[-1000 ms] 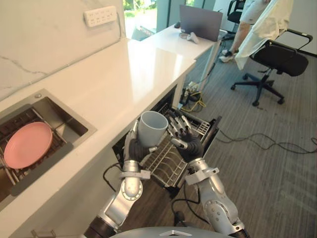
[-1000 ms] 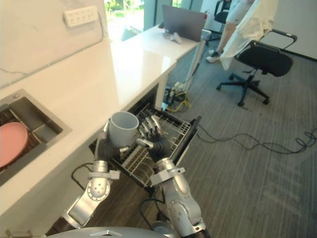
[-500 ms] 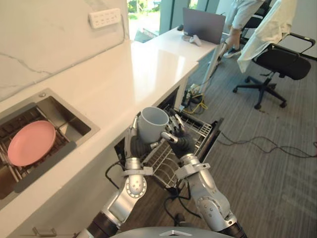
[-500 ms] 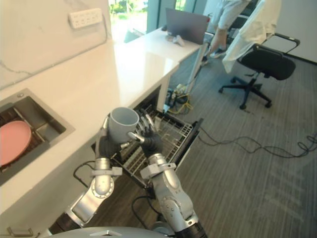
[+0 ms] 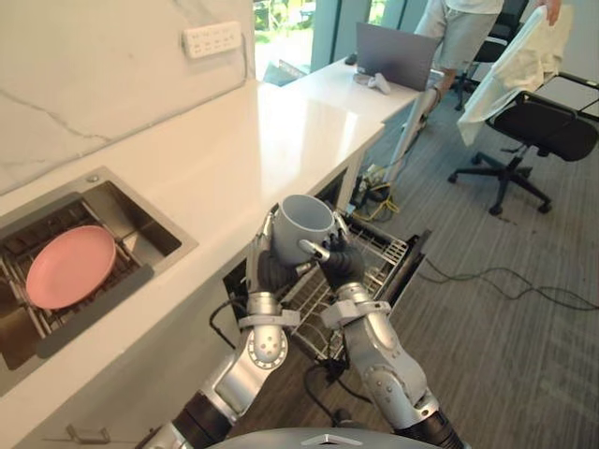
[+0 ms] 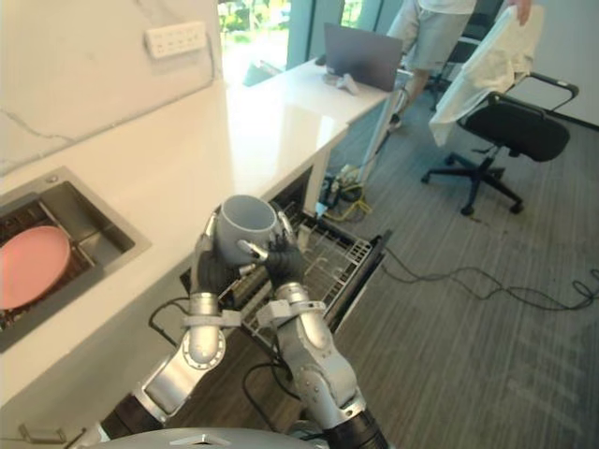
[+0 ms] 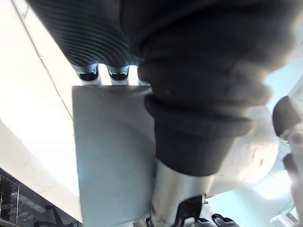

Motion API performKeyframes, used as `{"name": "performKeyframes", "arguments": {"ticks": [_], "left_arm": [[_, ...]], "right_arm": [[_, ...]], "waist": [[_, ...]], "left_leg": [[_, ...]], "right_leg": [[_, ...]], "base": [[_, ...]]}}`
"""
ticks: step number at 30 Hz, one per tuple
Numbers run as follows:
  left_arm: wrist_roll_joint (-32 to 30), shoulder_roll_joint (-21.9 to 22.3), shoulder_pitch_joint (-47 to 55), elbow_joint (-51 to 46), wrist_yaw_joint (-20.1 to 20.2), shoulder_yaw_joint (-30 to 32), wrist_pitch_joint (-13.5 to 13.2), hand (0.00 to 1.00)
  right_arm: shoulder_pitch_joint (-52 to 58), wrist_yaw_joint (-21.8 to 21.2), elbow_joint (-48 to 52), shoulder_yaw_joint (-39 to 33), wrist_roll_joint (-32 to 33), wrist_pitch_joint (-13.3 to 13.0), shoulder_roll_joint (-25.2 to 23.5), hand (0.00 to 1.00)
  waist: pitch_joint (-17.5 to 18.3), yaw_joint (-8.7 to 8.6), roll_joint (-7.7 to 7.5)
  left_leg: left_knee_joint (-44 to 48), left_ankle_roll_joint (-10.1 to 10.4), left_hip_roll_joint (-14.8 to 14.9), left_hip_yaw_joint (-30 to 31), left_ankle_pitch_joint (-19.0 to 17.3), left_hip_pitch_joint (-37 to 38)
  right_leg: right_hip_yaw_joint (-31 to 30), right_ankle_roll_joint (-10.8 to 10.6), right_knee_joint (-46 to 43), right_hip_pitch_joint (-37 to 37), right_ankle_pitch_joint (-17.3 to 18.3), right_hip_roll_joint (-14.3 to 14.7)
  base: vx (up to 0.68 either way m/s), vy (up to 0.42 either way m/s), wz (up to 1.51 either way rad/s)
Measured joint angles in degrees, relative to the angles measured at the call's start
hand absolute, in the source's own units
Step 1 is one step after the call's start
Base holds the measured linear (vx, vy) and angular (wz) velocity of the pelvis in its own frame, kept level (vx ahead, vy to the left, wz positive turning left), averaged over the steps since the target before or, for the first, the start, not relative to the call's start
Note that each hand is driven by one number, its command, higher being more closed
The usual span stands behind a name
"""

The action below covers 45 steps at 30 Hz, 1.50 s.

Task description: Walk over to the sink, pick up the cup, carry it to the dishwasher, place the cup inside the dishwasher, then close the dishwasher door

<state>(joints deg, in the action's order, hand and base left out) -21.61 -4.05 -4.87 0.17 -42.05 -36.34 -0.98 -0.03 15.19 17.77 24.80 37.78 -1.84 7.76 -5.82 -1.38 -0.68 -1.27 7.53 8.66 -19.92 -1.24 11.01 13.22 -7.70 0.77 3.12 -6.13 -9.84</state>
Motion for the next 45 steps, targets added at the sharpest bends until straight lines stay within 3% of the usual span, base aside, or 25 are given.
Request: {"name": "performKeyframes", "arguments": {"ticks": [9,10,24,31,33,37,39,40,41,42,43,45], "left_arm": [[0.02,-0.01,-0.14,-0.04,0.29,-0.32,0.0,1.0],[0.03,-0.05,-0.14,-0.03,0.28,-0.27,0.0,1.0],[0.17,-1.45,-1.09,-0.08,0.04,0.39,0.01,1.0],[8.82,-7.16,0.41,-16.13,14.46,10.53,1.26,1.0],[10.97,-8.29,1.55,-17.83,16.43,12.01,0.79,1.0],[16.84,-8.92,4.83,-19.77,21.76,15.33,-2.67,1.0],[19.51,-8.87,5.74,-19.78,23.69,16.77,-4.98,1.0],[20.99,-8.51,6.55,-19.51,23.83,17.84,-7.06,1.0],[21.7,-7.92,6.75,-18.13,23.32,17.48,-8.94,0.0],[21.22,-7.15,6.63,-14.66,21.85,16.08,-11.21,0.0],[18.13,-5.67,6.18,-9.07,18.14,12.48,-12.55,0.0],[13.5,-3.06,5.83,-1.19,13.81,6.7,-12.47,0.0]], "right_arm": [[-1.86,2.28,-3.25,1.83,-2.24,1.48,-0.04,0.0],[-2.35,2.58,-3.26,1.87,-2.28,2.05,-0.04,1.0],[-5.49,4.08,-3.76,2.67,-6.66,2.67,-0.06,1.0],[-12.02,3.63,-3.73,3.32,-6.55,0.12,-4.29,1.0],[-11.87,3.08,-3.75,3.25,-6.46,-0.4,-4.85,1.0],[-8.75,-1.66,-3.55,1.68,-5.75,-2.16,-5.01,1.0],[-6.08,-3.45,-3.46,-2.36,-5.66,-3.43,-4.98,1.0],[-4.15,-3.88,-3.58,-7.73,-5.63,-4.37,-4.9,1.0],[-2.81,-4.13,-3.92,-12.19,-5.51,-5.65,-4.75,1.0],[-1.71,-4.49,-5.77,-16.8,-5.32,-8.11,-4.48,1.0],[-0.48,-4.67,-8.13,-21.71,-3.64,-11.21,-3.48,1.0],[2.13,-4.68,-8.89,-24.52,-1.47,-14.66,-1.6,1.0]], "waist": [[0.39,0.48,-0.53],[0.49,0.54,-0.72],[1.15,0.76,-1.11],[1.37,0.66,0.05],[1.29,0.43,0.23],[0.66,0.29,1.06],[0.36,0.0,1.16],[0.2,0.1,0.88],[-0.09,0.12,0.23],[-0.11,0.06,0.19],[-0.72,-0.31,-0.77],[-1.18,-1.45,-1.44]], "left_leg": [[-1.02,-0.23,-0.21,1.13,0.81,0.12],[-1.07,-0.21,-0.21,1.16,0.92,0.12],[-1.85,-0.76,-1.23,1.72,1.7,0.29],[-1.8,-1.1,-1.85,2.54,2.04,1.04],[-1.65,-1.27,-2.12,2.41,1.9,1.21],[0.38,-1.94,-2.96,1.33,0.43,1.18],[1.28,-2.09,-3.35,1.16,-0.55,0.94],[1.84,-2.25,-3.59,0.98,-0.85,0.57],[2.75,-2.58,-3.67,0.99,-1.4,-0.17],[3.94,-2.52,-3.74,1.0,-1.88,-0.55],[5.7,-2.39,-3.64,1.07,-2.68,-1.22],[8.95,-2.21,-2.79,1.21,-4.65,-3.07]], "right_leg": [[0.75,-0.08,-0.29,0.26,0.09,-0.19],[0.8,-0.07,-0.33,0.26,0.1,-0.21],[0.79,-0.28,-2.03,-0.53,0.59,-1.37],[1.31,-0.42,-3.89,-0.42,1.21,-2.29],[1.17,-0.42,-4.9,-0.54,1.84,-2.73],[-0.37,-0.73,-7.52,-1.43,3.14,-3.97],[-1.19,-0.74,-8.65,-2.03,3.94,-4.49],[-1.73,-0.82,-9.85,-3.18,4.45,-4.87],[-1.92,-0.78,-10.55,-3.8,4.82,-5.19],[-2.1,-0.74,-11.42,-4.44,5.19,-5.54],[-2.26,-0.81,-12.2,-4.64,5.45,-5.79],[-2.28,-0.88,-12.92,-4.93,5.79,-5.61]], "base": [[-0.01,0.0,0.06],[-0.01,0.001,0.04],[0.0,0.0,0.0],[0.01,0.003,0.06],[0.0,0.0,0.0],[-0.03,0.035,-0.13],[-0.04,0.037,-0.07],[-0.04,0.023,-0.05],[-0.03,0.017,-0.04],[0.0,0.0,0.0],[0.0,0.0,0.0],[-0.01,-0.015,-0.05]]}}
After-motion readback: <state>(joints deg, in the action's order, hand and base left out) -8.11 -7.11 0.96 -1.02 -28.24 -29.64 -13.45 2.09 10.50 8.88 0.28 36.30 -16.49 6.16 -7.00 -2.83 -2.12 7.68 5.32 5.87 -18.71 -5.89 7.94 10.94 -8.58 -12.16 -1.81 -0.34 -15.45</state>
